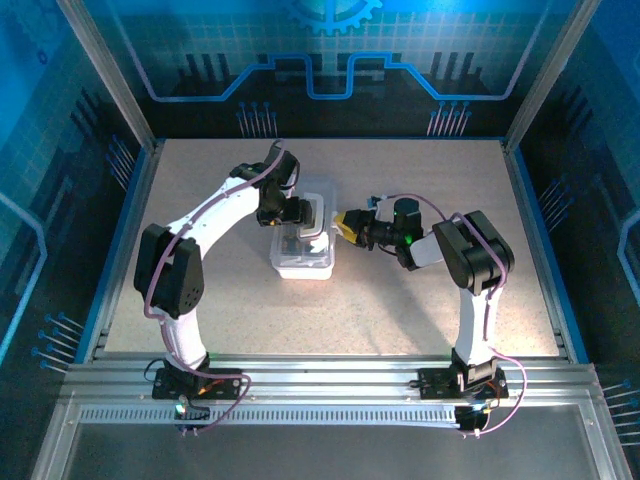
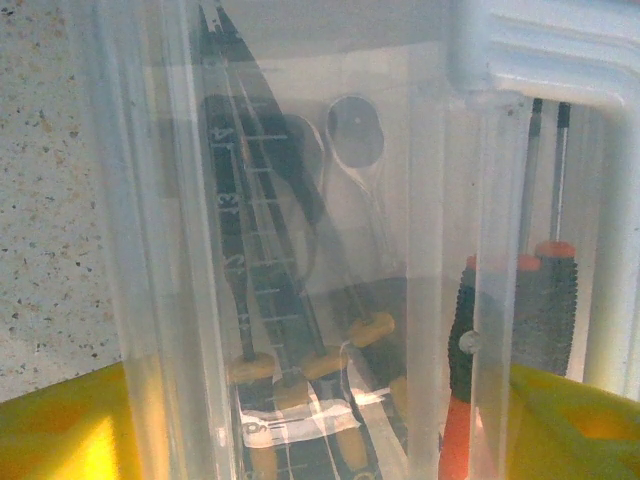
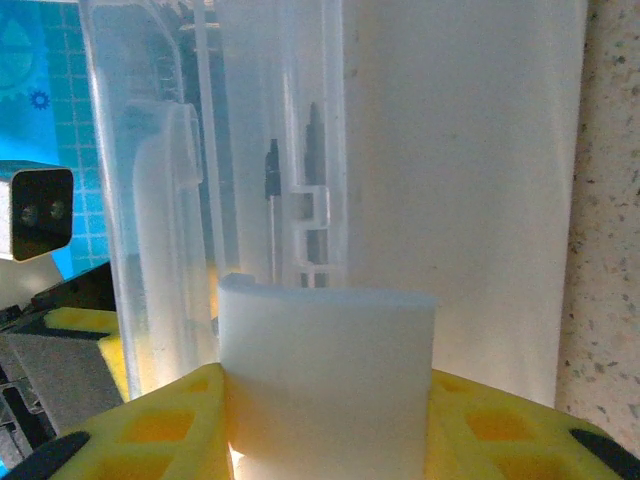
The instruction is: Pack the tool kit
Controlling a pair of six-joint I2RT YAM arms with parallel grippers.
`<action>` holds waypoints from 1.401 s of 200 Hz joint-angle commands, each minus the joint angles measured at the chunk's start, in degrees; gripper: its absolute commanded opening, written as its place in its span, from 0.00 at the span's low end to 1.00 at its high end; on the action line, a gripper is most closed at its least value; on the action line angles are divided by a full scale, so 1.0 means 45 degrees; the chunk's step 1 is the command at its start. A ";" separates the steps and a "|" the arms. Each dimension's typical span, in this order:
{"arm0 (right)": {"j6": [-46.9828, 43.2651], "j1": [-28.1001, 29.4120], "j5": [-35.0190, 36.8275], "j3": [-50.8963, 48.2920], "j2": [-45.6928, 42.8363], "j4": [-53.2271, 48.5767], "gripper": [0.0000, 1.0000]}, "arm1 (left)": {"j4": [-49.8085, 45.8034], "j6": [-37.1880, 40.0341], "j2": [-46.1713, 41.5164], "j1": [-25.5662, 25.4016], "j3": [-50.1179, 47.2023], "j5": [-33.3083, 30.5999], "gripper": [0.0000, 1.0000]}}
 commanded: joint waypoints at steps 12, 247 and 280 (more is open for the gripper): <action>-0.0225 -0.0069 0.0162 -0.0076 0.0799 0.0407 0.38 | -0.2295 -0.0116 0.1872 0.0107 -0.1213 -0.0657 0.09; -0.2695 -0.0313 0.0012 0.0275 -0.0900 -0.3188 0.53 | -0.2307 -0.0040 0.1540 0.0088 -0.1150 -0.0476 0.09; -0.1548 -0.0361 -0.0302 0.0079 -0.0734 -0.1377 0.55 | -0.2796 -0.0137 0.1959 -0.0106 -0.0946 -0.1467 0.08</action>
